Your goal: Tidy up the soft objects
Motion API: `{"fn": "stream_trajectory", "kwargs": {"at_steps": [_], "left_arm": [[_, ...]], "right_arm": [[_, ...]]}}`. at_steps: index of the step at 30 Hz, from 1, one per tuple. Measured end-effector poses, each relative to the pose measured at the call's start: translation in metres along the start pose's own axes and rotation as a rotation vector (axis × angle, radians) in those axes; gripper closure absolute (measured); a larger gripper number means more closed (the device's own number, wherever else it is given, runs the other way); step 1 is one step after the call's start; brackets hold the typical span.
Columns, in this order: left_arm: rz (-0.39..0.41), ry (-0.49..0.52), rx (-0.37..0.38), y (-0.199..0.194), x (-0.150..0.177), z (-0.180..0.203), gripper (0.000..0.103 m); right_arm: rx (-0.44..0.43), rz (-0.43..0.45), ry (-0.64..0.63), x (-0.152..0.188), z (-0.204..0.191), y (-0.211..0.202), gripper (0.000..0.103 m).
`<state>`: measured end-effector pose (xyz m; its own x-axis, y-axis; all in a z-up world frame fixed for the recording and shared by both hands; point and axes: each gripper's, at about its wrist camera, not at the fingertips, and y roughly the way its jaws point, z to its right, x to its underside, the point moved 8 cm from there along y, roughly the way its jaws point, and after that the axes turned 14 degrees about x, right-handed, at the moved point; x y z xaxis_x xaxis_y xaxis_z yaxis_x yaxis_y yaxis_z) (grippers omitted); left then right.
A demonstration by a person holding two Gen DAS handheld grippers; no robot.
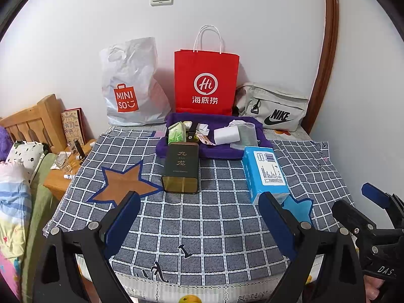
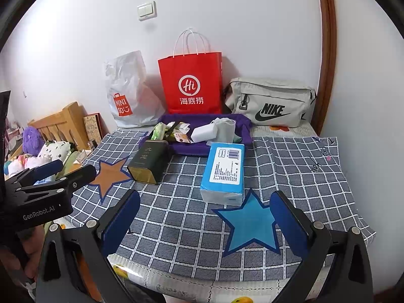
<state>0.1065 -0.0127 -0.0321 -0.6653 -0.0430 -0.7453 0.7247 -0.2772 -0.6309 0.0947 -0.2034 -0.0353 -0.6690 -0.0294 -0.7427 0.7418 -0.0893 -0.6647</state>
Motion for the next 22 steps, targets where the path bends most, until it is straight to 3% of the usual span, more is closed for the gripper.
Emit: {"fn": "stream_trajectory", "kwargs": {"at_steps": [22], "left_arm": [[0.009,0.003,0.001,-0.0016,-0.0006,0.0007,0.008]], "right_arm": [[0.000,0.005,0.000,-0.0028,-0.0013,-0.0061,0.002]]}}
